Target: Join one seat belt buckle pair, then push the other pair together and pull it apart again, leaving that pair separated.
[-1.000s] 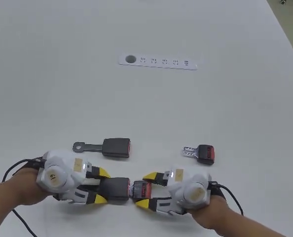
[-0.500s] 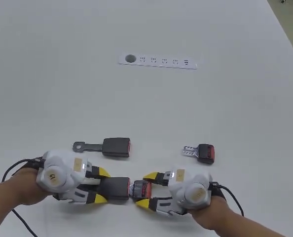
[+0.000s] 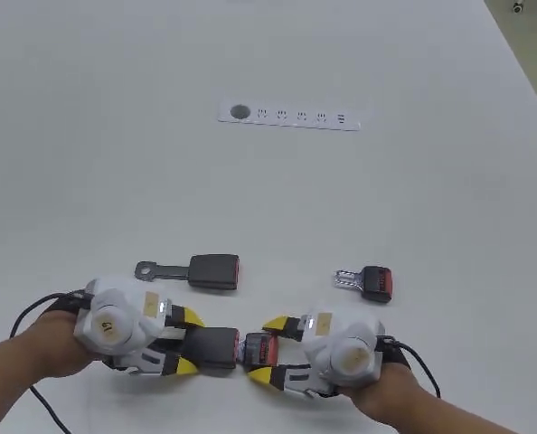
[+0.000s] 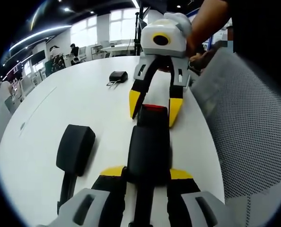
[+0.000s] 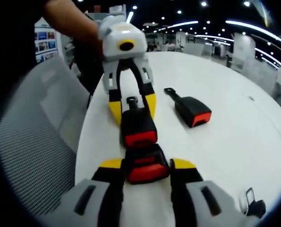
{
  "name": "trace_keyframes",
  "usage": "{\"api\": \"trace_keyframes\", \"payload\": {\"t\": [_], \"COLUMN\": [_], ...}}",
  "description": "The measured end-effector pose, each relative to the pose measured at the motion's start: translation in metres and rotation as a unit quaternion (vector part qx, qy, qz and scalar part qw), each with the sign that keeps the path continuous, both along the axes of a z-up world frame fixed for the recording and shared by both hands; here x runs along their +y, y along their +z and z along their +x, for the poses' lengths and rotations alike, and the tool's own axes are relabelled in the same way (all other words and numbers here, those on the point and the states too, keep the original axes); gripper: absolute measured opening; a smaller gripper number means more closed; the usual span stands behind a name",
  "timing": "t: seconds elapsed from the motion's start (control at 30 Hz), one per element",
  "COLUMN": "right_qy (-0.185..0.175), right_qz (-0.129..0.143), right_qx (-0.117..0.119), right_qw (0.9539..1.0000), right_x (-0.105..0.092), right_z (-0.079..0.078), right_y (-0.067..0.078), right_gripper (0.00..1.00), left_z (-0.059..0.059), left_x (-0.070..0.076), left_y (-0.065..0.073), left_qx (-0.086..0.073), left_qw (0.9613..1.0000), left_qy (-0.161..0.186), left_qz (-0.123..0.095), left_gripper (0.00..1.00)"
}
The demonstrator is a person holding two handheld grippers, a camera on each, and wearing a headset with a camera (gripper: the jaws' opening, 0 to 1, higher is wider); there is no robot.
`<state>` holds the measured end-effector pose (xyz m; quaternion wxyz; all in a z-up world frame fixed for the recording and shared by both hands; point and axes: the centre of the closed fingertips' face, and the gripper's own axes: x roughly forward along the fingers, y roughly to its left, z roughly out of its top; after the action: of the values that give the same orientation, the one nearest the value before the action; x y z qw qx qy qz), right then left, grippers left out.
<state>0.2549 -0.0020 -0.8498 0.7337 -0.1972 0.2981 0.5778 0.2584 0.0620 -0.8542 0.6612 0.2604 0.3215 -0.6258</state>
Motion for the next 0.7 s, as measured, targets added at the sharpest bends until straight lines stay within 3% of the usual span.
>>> {"api": "trace_keyframes", "payload": {"t": [0.07,0.1,0.13,0.17,0.2,0.3,0.33,0.37,0.43,0.57,0.7], "right_qy": [-0.035,-0.037,-0.04,-0.037,-0.037,-0.047,-0.054,-0.055,-0.066,-0.088,-0.107], "right_qz": [0.017,0.019,0.023,0.027,0.028,0.016,0.018,0.016,-0.002,-0.004,-0.015], "right_qx": [0.025,0.026,0.013,0.005,0.002,0.0,0.005,-0.001,-0.009,-0.012,-0.004], "right_qw": [0.9989,0.9988,0.9989,0.9989,0.9989,0.9987,0.9984,0.9984,0.9978,0.996,0.9942], "right_x": [0.001,0.0,-0.003,-0.005,-0.008,-0.023,-0.031,-0.038,-0.058,-0.088,-0.115], "right_z": [0.002,0.003,0.006,0.007,0.007,0.013,0.015,0.016,0.024,0.038,0.051], "right_y": [0.004,0.005,0.01,0.014,0.018,0.021,0.022,0.022,0.02,0.026,0.028], "right_gripper": [0.59,0.68,0.71,0.69,0.69,0.75,0.75,0.74,0.75,0.77,0.74], "left_z": [0.001,-0.001,-0.001,0.0,0.003,0.017,0.027,0.033,0.036,0.05,0.069], "left_x": [0.005,0.002,0.001,-0.004,-0.002,0.007,0.015,0.023,0.032,0.051,0.058], "left_y": [-0.002,0.001,0.005,0.013,0.017,0.027,0.03,0.031,0.033,0.04,0.05], "left_qx": [-0.017,-0.007,0.0,0.001,-0.006,-0.034,-0.066,-0.078,-0.06,-0.071,-0.08], "left_qw": [0.9991,0.9995,0.9998,1.0,0.9999,0.9987,0.997,0.9955,0.9958,0.9942,0.9917], "left_qy": [-0.022,-0.012,-0.004,0.006,0.014,0.036,0.041,0.052,0.068,0.079,0.1], "left_qz": [0.031,0.028,0.019,-0.005,-0.007,-0.007,0.001,0.014,0.009,0.019,0.011], "left_gripper": [0.4,0.42,0.45,0.49,0.54,0.61,0.61,0.61,0.62,0.63,0.63]}}
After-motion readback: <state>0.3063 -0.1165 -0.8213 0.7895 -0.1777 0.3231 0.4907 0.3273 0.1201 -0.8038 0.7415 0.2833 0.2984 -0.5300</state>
